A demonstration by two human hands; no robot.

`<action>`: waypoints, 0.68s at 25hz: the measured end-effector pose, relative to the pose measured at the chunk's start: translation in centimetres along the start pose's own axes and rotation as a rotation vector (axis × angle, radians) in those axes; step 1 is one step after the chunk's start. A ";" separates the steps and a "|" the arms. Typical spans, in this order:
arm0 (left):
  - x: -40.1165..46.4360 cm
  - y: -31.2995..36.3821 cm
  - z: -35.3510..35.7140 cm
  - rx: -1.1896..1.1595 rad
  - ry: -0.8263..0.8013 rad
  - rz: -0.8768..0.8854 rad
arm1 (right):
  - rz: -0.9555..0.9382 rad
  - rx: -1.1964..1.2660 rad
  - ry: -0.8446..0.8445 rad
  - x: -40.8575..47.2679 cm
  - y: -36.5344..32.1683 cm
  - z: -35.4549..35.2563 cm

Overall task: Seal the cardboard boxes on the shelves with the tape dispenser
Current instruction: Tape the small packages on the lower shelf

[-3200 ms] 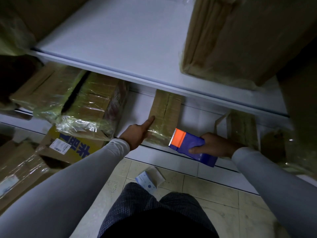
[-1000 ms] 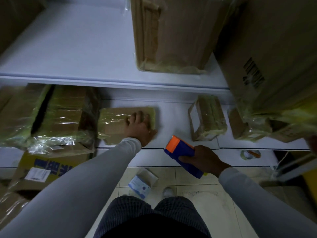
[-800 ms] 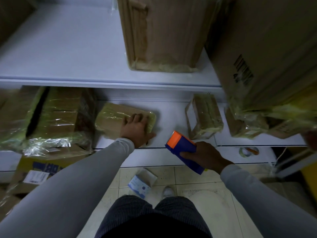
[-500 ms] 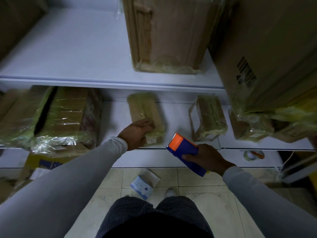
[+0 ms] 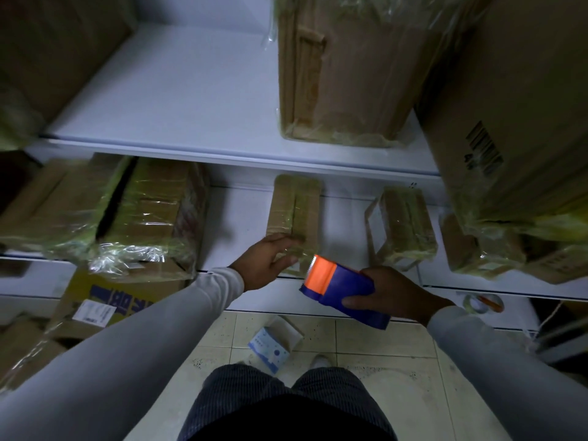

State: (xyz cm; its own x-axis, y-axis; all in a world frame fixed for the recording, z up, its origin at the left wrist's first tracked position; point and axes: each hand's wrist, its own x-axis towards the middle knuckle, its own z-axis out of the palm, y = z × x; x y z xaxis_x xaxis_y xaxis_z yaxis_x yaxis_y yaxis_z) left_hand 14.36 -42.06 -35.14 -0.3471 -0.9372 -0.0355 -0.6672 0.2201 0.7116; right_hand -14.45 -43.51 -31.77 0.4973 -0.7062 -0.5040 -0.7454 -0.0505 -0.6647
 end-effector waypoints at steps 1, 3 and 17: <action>-0.2 0.6 -0.1 -0.140 -0.048 -0.056 | -0.023 0.010 0.000 0.3 -0.7 -0.1; -0.7 1.4 -0.4 -0.438 -0.165 -0.151 | -0.049 0.013 -0.003 0.9 -1.8 0.1; -4.5 -1.7 -1.4 -0.454 -0.032 -0.302 | -0.074 -0.050 -0.099 3.3 -4.5 3.4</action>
State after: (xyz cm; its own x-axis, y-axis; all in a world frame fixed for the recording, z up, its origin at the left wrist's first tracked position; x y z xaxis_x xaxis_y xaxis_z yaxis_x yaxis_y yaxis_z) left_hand 18.00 -38.57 -35.22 -0.2088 -0.9302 -0.3017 -0.3916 -0.2032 0.8974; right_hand -7.95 -43.19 -32.30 0.5915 -0.6263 -0.5078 -0.7247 -0.1368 -0.6753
